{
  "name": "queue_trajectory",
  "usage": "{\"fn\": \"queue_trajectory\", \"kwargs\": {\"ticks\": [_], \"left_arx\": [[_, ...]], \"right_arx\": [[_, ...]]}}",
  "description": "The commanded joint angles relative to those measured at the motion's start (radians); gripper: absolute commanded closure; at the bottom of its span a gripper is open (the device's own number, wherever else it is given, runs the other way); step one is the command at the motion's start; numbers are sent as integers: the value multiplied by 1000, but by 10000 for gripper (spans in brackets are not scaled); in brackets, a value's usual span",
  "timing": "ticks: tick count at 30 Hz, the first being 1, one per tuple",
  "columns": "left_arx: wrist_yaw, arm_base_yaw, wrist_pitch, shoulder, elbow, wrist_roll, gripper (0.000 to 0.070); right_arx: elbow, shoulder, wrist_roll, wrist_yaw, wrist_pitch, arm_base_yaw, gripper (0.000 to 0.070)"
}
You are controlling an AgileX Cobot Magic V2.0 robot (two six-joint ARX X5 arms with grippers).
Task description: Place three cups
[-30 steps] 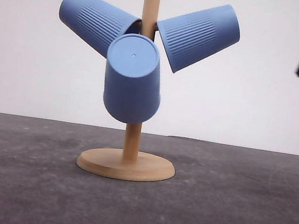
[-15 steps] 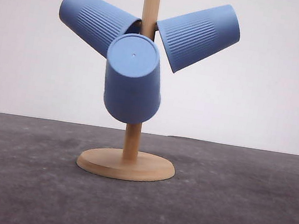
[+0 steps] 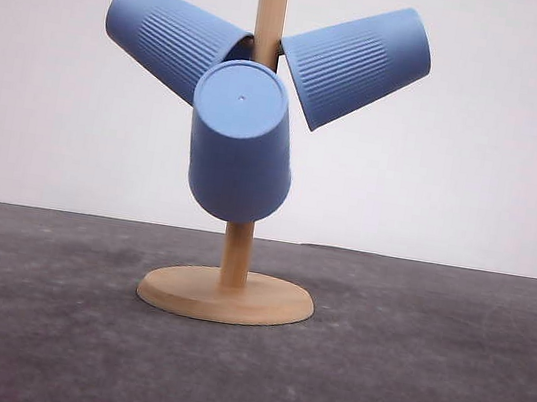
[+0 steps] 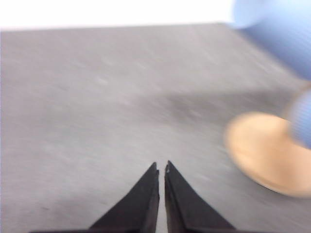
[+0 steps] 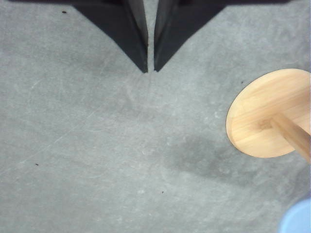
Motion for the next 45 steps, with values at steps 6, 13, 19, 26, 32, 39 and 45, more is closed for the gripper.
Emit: {"fn": "queue_trajectory", "kwargs": {"ticks": [6,13,19,26,32,39,45], "left_arx": [[5,89,194,-210,-275,17,700],[4,132,213,-361,-409,-7,700],[-5,130,210,-407,-445,7,700],[-5,87,219,-405,-445,3,700],[-6,87,220,-405,-445,3,700],[-6,87,220,-405,-445,3,700],[-6,87,220,-405,-445,3,700]], "right_arx": [[13,5,-8,0,10,-1,683],[13,5,-8,0,10,-1,683],[13,5,-8,0,10,-1,683],[13,5,-8,0,10,-1,683],[13,5,-8,0,10,-1,683],[13,5,-8,0,10,-1,683],[-97,-125,-77,85,71,-26,683]]}}
